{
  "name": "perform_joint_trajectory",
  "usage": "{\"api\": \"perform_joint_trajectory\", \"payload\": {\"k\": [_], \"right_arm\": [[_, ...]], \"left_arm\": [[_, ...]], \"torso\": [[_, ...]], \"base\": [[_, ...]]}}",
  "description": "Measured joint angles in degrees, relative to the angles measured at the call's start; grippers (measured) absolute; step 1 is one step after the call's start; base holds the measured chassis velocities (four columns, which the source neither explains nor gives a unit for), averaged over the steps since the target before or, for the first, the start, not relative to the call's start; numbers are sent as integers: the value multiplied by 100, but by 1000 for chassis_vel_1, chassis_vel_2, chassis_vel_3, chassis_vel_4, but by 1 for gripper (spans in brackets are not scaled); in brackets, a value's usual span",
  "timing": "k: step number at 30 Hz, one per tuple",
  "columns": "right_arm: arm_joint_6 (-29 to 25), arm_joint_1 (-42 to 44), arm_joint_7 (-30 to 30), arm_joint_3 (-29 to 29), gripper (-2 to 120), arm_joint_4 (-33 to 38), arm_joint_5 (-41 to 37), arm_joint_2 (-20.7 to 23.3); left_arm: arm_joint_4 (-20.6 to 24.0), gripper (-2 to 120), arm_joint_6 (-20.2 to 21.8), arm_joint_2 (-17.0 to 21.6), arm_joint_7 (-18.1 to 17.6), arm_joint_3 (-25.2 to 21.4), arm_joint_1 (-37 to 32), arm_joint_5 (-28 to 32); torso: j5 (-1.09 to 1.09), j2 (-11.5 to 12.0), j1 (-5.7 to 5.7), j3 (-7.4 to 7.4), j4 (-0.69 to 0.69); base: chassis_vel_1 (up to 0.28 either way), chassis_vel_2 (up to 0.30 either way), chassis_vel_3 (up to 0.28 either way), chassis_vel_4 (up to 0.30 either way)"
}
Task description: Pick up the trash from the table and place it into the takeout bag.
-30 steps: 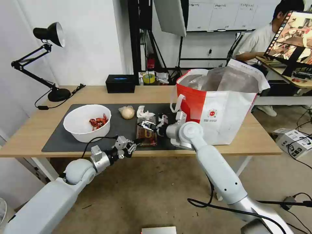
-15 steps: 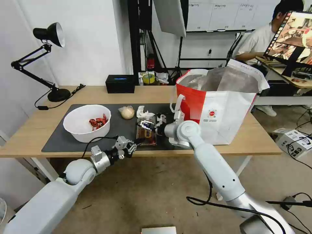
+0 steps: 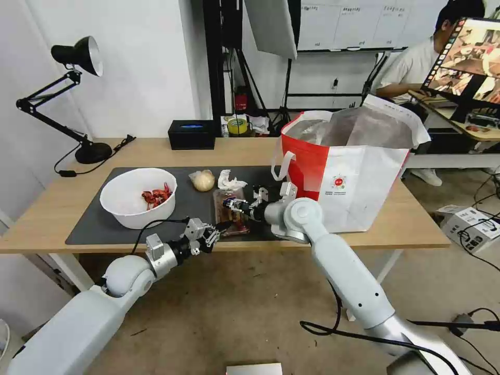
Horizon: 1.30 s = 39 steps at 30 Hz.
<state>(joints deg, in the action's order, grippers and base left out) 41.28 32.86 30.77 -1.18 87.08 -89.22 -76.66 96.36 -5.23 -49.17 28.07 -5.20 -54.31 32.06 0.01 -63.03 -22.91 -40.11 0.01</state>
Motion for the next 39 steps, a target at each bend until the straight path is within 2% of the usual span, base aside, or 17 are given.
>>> {"api": "perform_joint_trajectory", "payload": {"k": [1, 4, 5, 7, 11, 23, 26, 27, 30, 35, 39], "right_arm": [[0, 0, 0, 0, 36, 0, 0, 0], [2, 24, -6, 16, 21, -2, -6, 12], [2, 24, -6, 16, 21, -2, -6, 12], [1, 55, -13, 34, 11, -1, -11, 15], [1, 107, -23, 90, 0, 17, -14, 14], [5, 117, -34, 189, 0, 79, 12, 57], [6, 148, -29, 218, 0, 221, 33, 73], [6, 148, -29, 218, 0, 221, 33, 73], [10, 163, -26, 192, 0, 524, 44, 131], [9, 234, -48, 199, 0, 810, 45, 169], [-59, 277, -226, 302, 0, 1164, 41, 229]], "left_arm": [[0, 0, 0, 0, 0, 0, 0, 0], [-1, 0, -4, 0, -2, -1, 0, 7], [-1, 0, -4, 0, -2, -1, 0, 7], [-9, 0, -13, -4, -2, -4, -4, 9], [-4, 0, -28, -9, -1, -36, -37, 36], [196, 0, -48, 96, 80, -369, -386, 87], [488, 0, -86, 178, 104, -901, -860, 87], [488, 0, -86, 178, 104, -901, -860, 87], [741, 0, -168, 189, 102, -1506, -1338, 86], [897, 0, -278, 71, 102, -1914, -1816, 61], [960, 0, -392, -186, 90, -2242, -2268, -66]], "torso": [[0, 0, 0, 0, 0], [0, 0, 0, 0, 0], [0, 0, 0, 0, 0], [0, 0, 0, 0, 0], [1, 0, 0, 0, 0], [-1, 2, -1, 0, -2], [-2, 2, -1, 0, -2], [-2, 2, -1, 0, -2], [-1, 2, 0, 0, -2], [-1, 2, -1, 0, -1], [-1, 2, -1, 0, -1]], "base": [[0, 0, 0, 0], [0, 0, 0, 0], [0, 0, 0, 0], [0, 0, 0, 0], [0, 0, 0, 0], [0, 0, 0, 0], [0, 0, 0, 0], [0, 0, 0, 0], [0, 0, 0, 0], [0, 0, 0, 0], [0, 0, 0, 0]]}}
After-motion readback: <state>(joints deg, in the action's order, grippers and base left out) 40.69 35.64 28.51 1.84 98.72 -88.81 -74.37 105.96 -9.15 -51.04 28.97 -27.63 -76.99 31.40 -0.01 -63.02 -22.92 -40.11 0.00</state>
